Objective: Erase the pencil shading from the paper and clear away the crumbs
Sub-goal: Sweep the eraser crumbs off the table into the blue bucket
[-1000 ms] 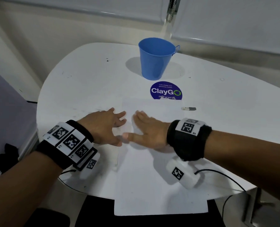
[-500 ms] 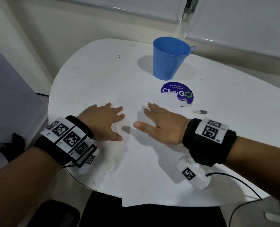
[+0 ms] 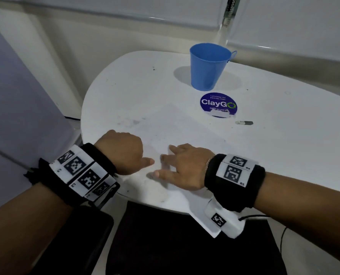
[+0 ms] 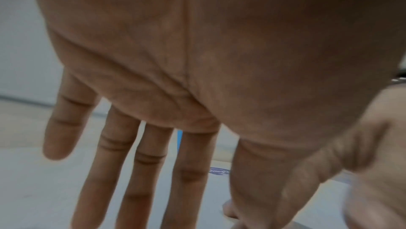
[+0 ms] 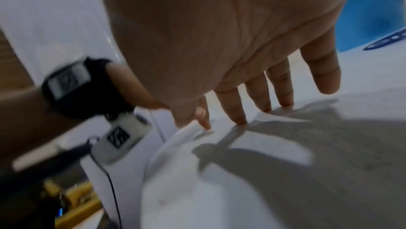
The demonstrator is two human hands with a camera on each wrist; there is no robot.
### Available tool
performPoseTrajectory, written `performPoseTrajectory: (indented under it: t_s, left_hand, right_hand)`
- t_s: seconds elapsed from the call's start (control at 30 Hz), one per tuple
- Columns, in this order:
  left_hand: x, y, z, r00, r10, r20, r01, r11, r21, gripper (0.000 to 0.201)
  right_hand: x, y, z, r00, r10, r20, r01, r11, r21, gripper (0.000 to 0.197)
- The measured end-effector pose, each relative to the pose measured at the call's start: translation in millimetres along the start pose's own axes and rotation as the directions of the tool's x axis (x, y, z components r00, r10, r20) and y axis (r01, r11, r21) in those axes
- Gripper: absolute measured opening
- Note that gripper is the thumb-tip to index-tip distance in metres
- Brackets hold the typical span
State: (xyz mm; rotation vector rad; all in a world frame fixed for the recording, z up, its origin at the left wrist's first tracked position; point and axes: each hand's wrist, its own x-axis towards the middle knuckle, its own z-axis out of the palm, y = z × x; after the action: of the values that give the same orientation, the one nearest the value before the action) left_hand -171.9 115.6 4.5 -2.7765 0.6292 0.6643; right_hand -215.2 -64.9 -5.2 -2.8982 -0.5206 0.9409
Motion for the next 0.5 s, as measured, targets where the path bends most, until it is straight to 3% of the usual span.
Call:
performPoseTrajectory:
  t_s: [0.13,0.2,0.3,0.4,0.5]
  left_hand:
    - [5.9,-15.5,-4.2,0.980,-0.038,-0.198,-0.025,0.951,-0.307,0.012]
    - [9.4,-26.5,-7.7,0.957,-0.075,-0.279,-0.059,0.895,-0.443,0.025]
    - [12.4,-34.9,-13.8,0.944,-0.152,-0.293,-0.059,0.797,-0.602,0.032]
    - [20.8,-37.8,-12.7,0.943,-0.151,-0.297,-0.078,0.768,-0.636,0.026]
    - [26.7,-39.0,-10.6,0.931,-0.191,-0.312,-0.096,0.695,-0.713,0.007]
  right_hand:
    - [2.8,-1.3,0.9,0.996,-0.071,-0.044,0.067,0.994,-0.084,0.068]
    - [5.8,4.8,-4.8,0.996,-0.092,0.001,0.092,0.992,-0.085,0.072]
    - [8.5,14.1,-18.3,0.997,-0.044,0.069,0.047,0.998,-0.044,0.084]
    - [4.8,19.8,-31.7,0.996,-0.007,0.087,0.012,0.998,-0.055,0.084]
    - [-1.1,24.3,-36.6,0.994,-0.010,0.106,0.017,0.998,-0.058,0.078]
